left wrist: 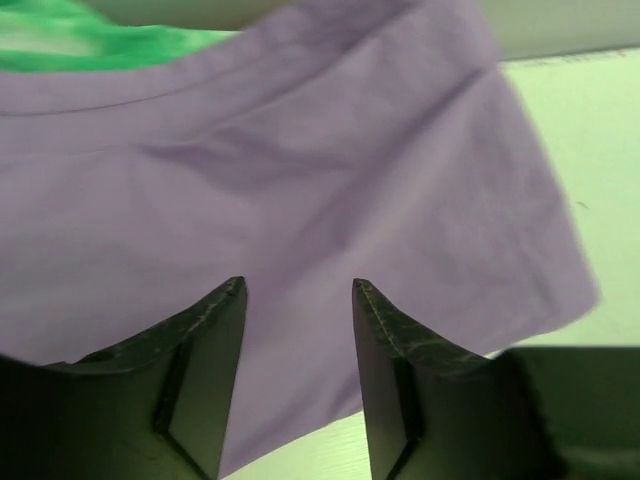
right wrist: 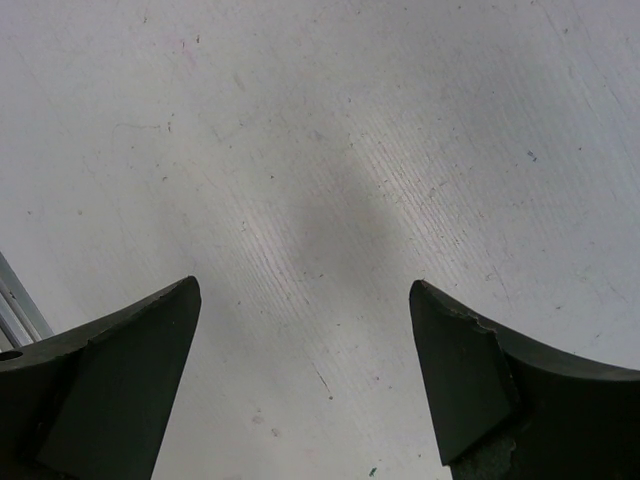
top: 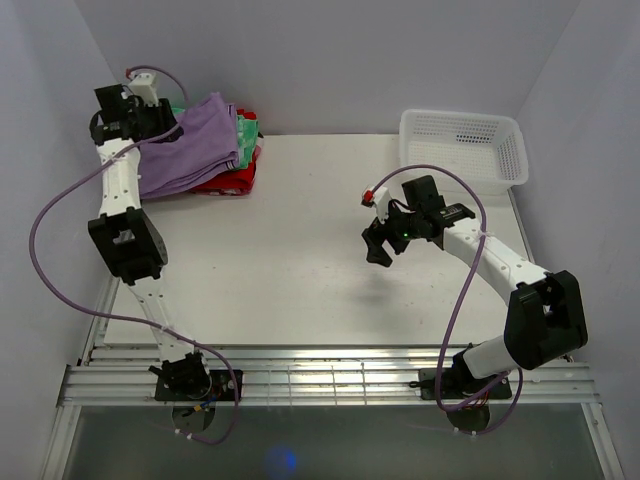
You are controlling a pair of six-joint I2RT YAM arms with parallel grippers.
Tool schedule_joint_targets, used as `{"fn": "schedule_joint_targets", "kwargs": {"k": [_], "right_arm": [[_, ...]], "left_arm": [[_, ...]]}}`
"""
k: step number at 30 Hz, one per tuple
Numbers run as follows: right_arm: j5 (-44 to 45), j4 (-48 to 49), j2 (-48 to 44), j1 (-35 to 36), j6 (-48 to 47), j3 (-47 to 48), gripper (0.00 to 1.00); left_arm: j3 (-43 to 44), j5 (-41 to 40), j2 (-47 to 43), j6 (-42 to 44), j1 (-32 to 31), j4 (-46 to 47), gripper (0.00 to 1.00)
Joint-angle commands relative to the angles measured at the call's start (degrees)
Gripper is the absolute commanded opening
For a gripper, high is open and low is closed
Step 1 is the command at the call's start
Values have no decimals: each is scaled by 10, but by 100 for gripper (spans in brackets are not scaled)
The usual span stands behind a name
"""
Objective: Fold and stack the trousers
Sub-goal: Neatly place the folded trousers to the corner
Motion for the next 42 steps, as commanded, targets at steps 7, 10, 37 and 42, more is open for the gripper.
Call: {"fn": "schedule_joint_targets", "kwargs": {"k": [7, 10, 37, 42], "right_arm": [[-2, -6, 1, -3, -5, 2, 90], [3, -10, 2, -3, -5, 2, 90], [-9, -12, 12, -3, -4, 17, 90], [-10, -3, 7, -3, 3, -1, 90]], "left_arm": [[77, 14, 106, 4, -132, -30, 68], [102, 1, 152, 45, -164, -38, 82], [64, -161, 21, 69, 29, 48, 87], [66, -247, 67, 57, 29, 104, 87]]}}
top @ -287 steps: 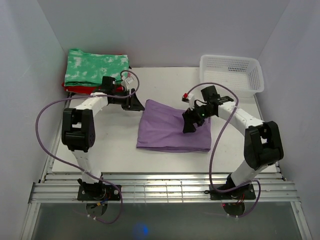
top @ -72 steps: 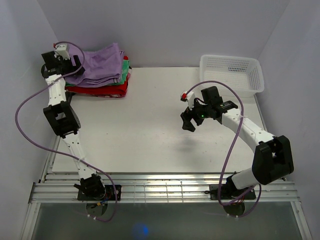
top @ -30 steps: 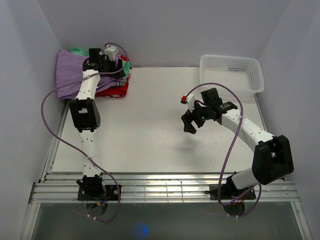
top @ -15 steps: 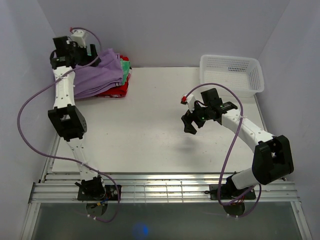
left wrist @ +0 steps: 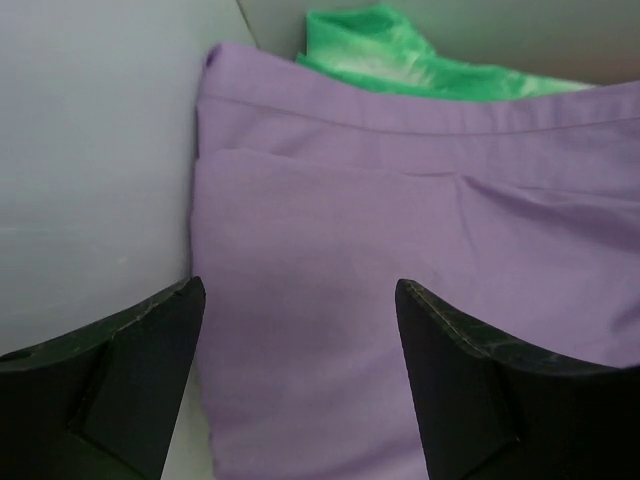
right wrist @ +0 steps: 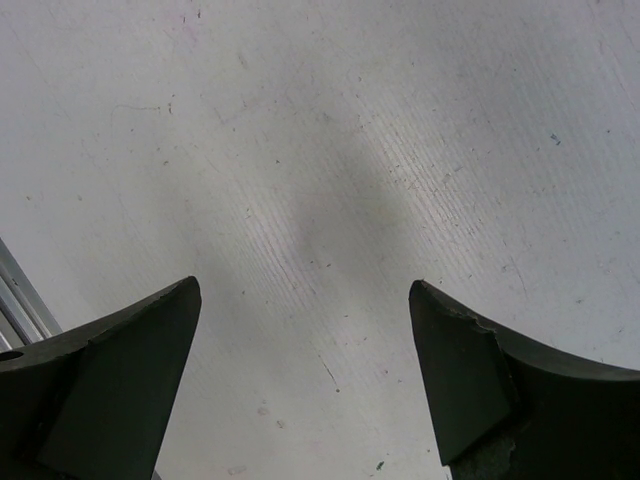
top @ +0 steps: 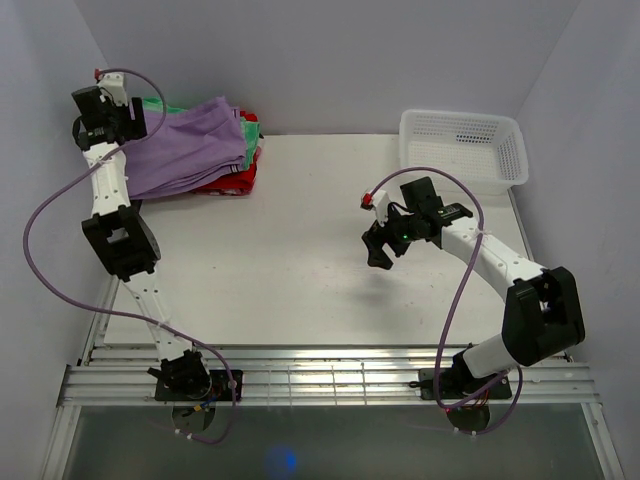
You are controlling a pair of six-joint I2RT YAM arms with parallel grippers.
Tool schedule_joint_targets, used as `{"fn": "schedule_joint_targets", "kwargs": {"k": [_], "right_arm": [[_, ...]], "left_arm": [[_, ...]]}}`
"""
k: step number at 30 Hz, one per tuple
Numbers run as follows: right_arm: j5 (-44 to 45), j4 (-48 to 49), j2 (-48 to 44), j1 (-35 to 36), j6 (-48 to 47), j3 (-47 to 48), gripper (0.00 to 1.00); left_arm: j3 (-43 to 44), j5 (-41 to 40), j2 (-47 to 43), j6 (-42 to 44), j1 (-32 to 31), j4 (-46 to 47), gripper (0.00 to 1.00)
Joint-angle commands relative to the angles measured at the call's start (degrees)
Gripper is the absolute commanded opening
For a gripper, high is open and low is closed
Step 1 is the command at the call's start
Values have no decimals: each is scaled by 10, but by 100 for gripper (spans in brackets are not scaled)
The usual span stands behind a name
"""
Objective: Fold and stack the trousers
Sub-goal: Neatly place the folded trousers to the corner
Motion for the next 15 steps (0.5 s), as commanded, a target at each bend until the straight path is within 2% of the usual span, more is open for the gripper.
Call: {"fn": "schedule_joint_targets", "kwargs": {"k": [1, 6, 10, 13, 14, 15], "right_arm": [[-10, 14, -4, -3, 8, -3, 90], [-4, 13, -4, -3, 5, -10, 90], [-6, 14, 2, -3, 6, -9, 90], [-9, 14, 7, -3, 9, -6, 90], [-9, 14, 10, -3, 9, -5, 90], [-8, 15, 11, -3, 10, -4, 90]], "left_arm": [[9, -78, 23, -4, -4, 39, 87], [0, -167, 62, 11, -4, 70, 87], [-3, -204, 87, 29, -4, 85, 86], [-9, -201, 98, 33, -4, 98, 76], [-12, -195, 98, 32, -4, 102, 69], [-17, -187, 95, 31, -4, 113, 54]]}}
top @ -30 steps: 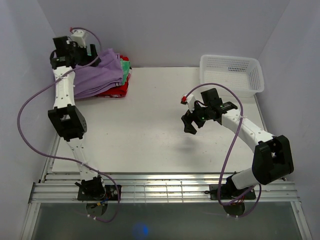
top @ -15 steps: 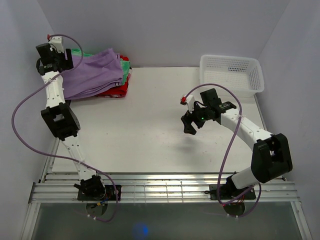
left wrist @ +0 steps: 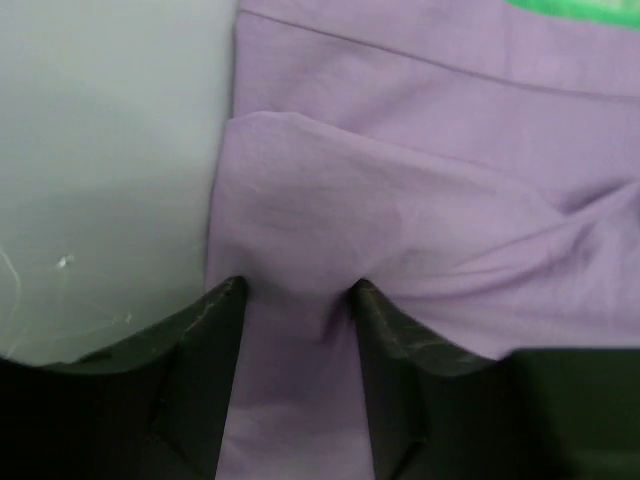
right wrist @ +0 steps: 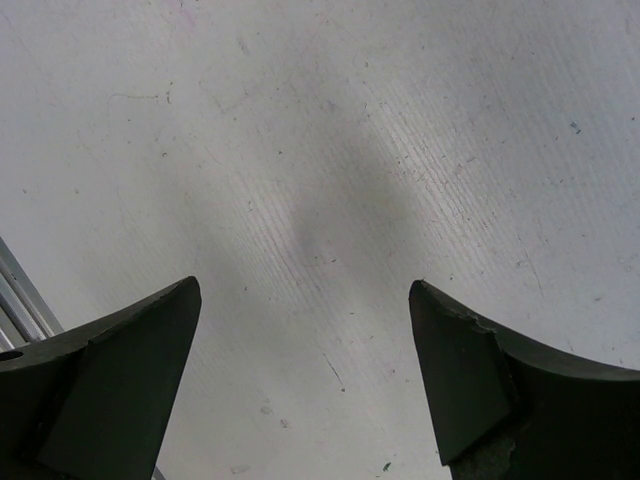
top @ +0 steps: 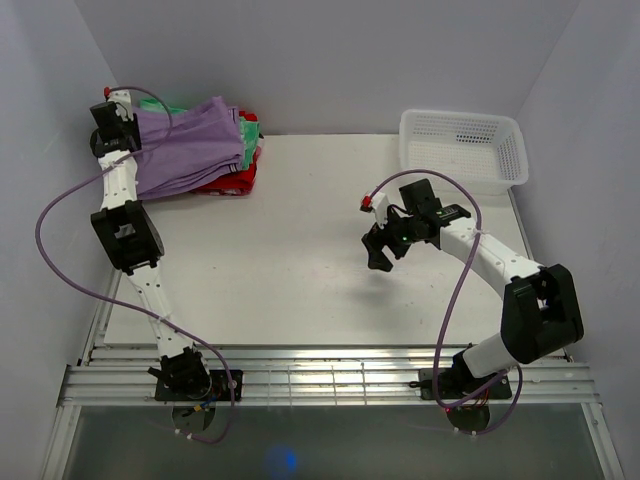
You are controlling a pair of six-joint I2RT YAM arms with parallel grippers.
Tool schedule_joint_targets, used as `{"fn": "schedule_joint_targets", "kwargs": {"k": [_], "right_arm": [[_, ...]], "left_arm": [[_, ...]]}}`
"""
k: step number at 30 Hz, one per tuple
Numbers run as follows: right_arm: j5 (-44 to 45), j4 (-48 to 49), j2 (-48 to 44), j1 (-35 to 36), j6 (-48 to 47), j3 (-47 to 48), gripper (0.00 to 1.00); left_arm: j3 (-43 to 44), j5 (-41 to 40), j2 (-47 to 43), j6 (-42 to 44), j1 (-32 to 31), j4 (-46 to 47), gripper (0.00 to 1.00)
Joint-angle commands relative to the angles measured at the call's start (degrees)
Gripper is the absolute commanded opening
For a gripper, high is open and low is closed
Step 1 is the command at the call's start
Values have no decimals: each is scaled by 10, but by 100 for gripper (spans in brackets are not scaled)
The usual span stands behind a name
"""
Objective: Fold and stack the trousers
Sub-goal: Neatly place the folded trousers to the corner
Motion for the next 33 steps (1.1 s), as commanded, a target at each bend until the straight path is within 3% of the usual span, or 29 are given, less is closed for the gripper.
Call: {"fn": "schedule_joint_targets", "kwargs": {"k": [1, 3, 4, 7, 10, 24, 28, 33], "right_arm": [[-8, 14, 8, -3, 9, 4, 90], [-9, 15, 11, -3, 10, 3, 90], [-9, 16, 11, -3, 10, 2, 90], [-8, 19, 13, -3, 10, -2, 90], [-4, 22, 14, -3, 9, -7, 90], [4, 27, 17, -3, 14, -21, 90], [4, 26, 18, -3, 16, -19, 90], [10, 17, 14, -3, 11, -12, 90]], "left_arm": [[-20, -8, -7, 12, 6, 49, 48], [-20, 22, -8, 12, 6, 63, 38], [-14, 36, -5, 12, 5, 69, 24], [9, 53, 13, 23, 2, 90, 0], [39, 82, 26, 31, -2, 106, 0], [32, 184, 14, -9, -25, 293, 0], [42, 161, 29, 10, -30, 302, 0], [-20, 102, 14, 34, -17, 303, 0]]}}
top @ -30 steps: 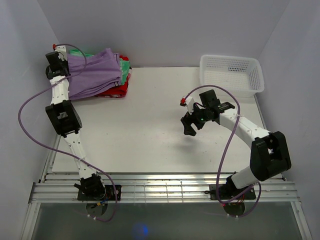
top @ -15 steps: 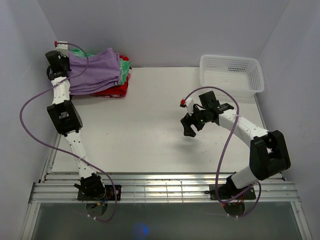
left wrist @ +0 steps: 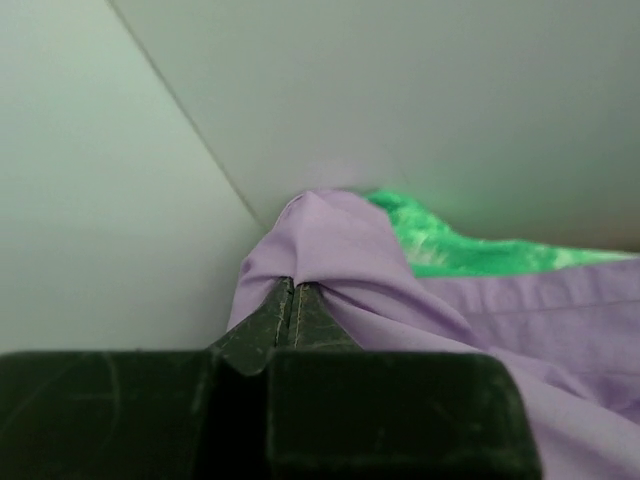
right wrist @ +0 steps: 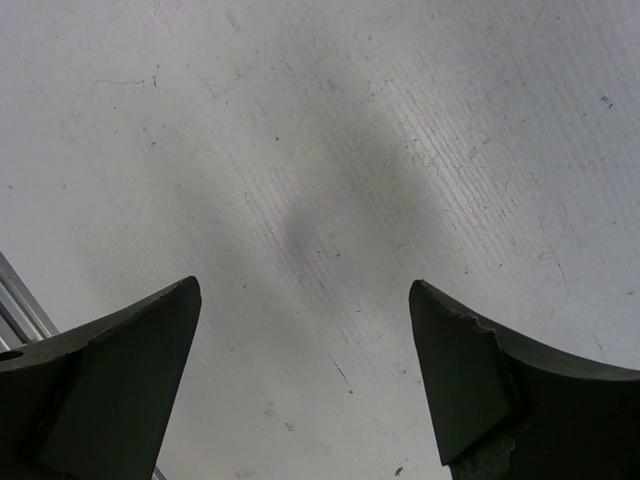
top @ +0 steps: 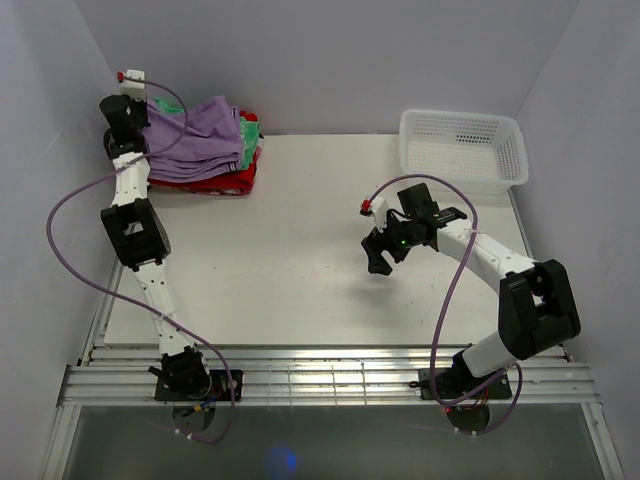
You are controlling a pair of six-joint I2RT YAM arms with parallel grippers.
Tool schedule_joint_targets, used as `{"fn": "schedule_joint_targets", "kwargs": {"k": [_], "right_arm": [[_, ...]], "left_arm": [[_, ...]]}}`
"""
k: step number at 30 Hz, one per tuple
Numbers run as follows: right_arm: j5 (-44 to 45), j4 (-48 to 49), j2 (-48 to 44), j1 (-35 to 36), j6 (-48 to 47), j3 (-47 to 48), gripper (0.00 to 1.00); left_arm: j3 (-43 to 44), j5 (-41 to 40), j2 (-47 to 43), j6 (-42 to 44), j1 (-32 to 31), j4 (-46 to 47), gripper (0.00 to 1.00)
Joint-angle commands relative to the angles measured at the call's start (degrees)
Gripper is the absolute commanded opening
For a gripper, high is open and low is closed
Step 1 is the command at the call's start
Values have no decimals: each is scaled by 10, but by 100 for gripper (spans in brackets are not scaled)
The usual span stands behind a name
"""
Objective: Fold and stack the trousers
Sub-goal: Neatly place the folded trousers to the corner
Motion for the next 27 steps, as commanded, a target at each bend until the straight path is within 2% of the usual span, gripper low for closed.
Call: {"fn": "schedule_joint_targets", "kwargs": {"k": [1, 2, 3, 4, 5, 8, 10, 11, 15, 18, 19, 22, 27], "right_arm": [[6, 1, -5, -3, -1, 7, 90], [7, -2, -6, -3, -2, 11, 90], [9, -4, -7, -3, -4, 12, 90], [10, -6, -8, -3, -6, 13, 90], [10, -8, -9, -3, -7, 14, 90], [14, -10, -15, -3, -9, 15, 90], [20, -10, -22, -3, -9, 13, 90], [21, -11, -25, -3, -10, 13, 90], [27, -10, -43, -5, -11, 5, 90], [27, -11, -50, -7, -11, 3, 90], [27, -10, -54, -7, -11, 2, 90], [24, -9, -57, -9, -10, 0, 90], [23, -10, -65, -12, -10, -10, 90]], "left_arm": [[-41, -37, -37, 19, 14, 20, 0], [-66, -51, -43, 20, 22, 17, 9], [-73, -58, -47, 22, 26, 11, 22], [-74, -63, -50, 28, 30, -15, 45], [-74, -70, -55, 29, 37, -26, 56], [-72, -63, -77, 19, 57, -93, 81], [-73, -30, -97, 9, 65, -127, 89], [-75, -9, -110, -3, 73, -160, 98], [-99, 64, -200, -11, 80, -211, 98], [-95, 151, -232, -43, 80, -263, 98], [-83, 225, -240, -51, 80, -303, 98], [-83, 320, -253, -64, 59, -359, 95], [-160, 340, -267, -60, -29, -370, 84]]}}
